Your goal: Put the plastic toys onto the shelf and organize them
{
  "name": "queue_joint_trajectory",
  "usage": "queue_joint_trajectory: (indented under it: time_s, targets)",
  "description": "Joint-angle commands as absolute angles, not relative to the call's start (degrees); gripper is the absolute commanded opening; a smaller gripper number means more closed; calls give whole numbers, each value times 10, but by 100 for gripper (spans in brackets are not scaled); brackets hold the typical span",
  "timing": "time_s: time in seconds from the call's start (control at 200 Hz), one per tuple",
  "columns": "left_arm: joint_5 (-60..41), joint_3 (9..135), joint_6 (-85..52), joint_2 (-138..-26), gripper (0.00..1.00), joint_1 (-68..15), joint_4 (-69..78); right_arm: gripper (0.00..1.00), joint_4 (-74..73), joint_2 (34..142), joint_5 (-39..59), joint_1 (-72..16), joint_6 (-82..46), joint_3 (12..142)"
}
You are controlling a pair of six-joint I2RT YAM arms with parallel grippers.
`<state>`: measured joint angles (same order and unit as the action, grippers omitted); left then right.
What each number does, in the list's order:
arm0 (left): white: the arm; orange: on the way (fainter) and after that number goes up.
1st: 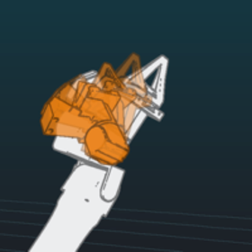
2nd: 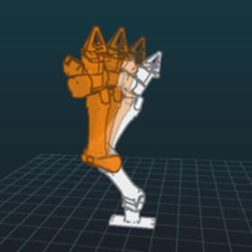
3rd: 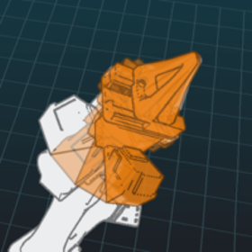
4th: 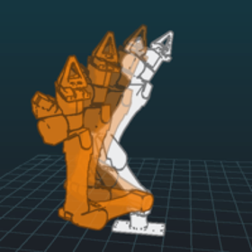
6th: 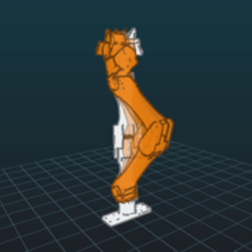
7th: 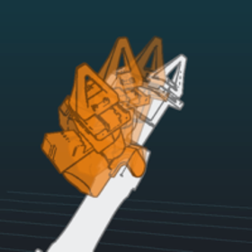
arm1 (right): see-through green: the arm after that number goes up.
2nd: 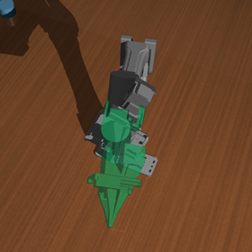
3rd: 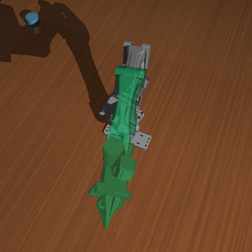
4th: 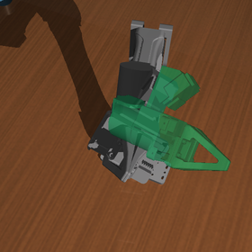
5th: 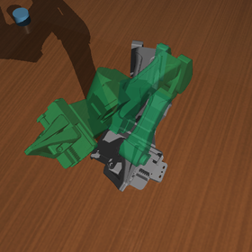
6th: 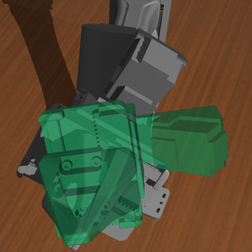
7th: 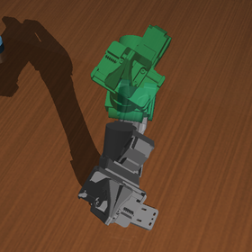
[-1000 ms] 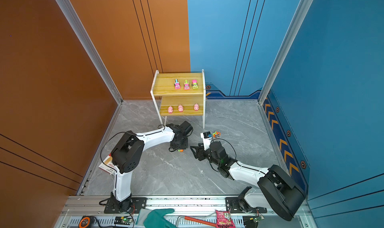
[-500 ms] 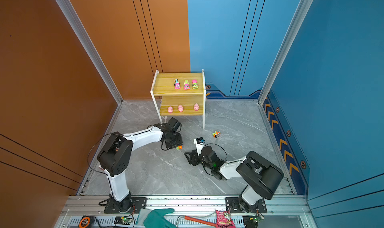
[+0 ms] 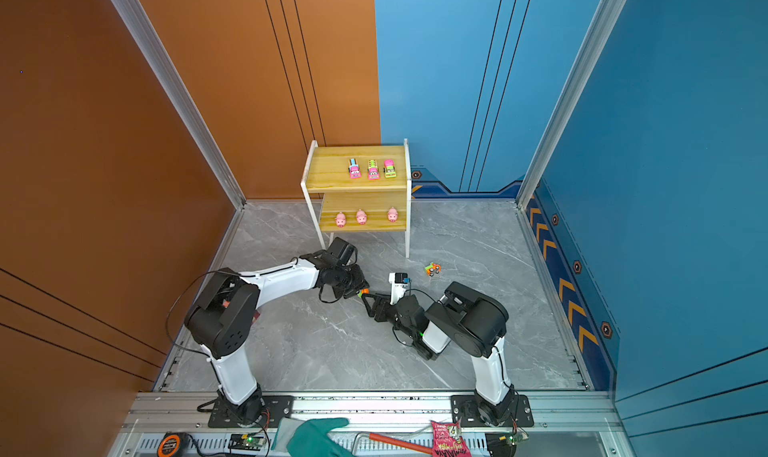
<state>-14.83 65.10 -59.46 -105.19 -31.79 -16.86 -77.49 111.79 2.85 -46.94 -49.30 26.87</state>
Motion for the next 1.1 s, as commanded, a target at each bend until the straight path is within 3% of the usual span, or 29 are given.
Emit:
queue_joint_trajectory:
  time_s: [0.0, 0.495, 0.921, 1.006, 1.096]
  targets:
    - [-168, 634, -618, -1033, 33, -309, -141, 62, -812, 1132, -3, -473, -522, 287]
    - [-188, 614, -663, -1021, 33, -306, -89, 58, -812, 1204, -5, -471, -558, 335]
    - [-204, 594, -685, -1007, 34, -308, -60, 32, -812, 1217, -19, -453, -532, 362]
    - [-204, 594, -684, -1003, 35, -307, -58, 24, -812, 1215, -7, -451, -519, 365]
    - [-201, 577, -679, -998, 41, -306, -57, 23, -810, 1208, 4, -452, -498, 360]
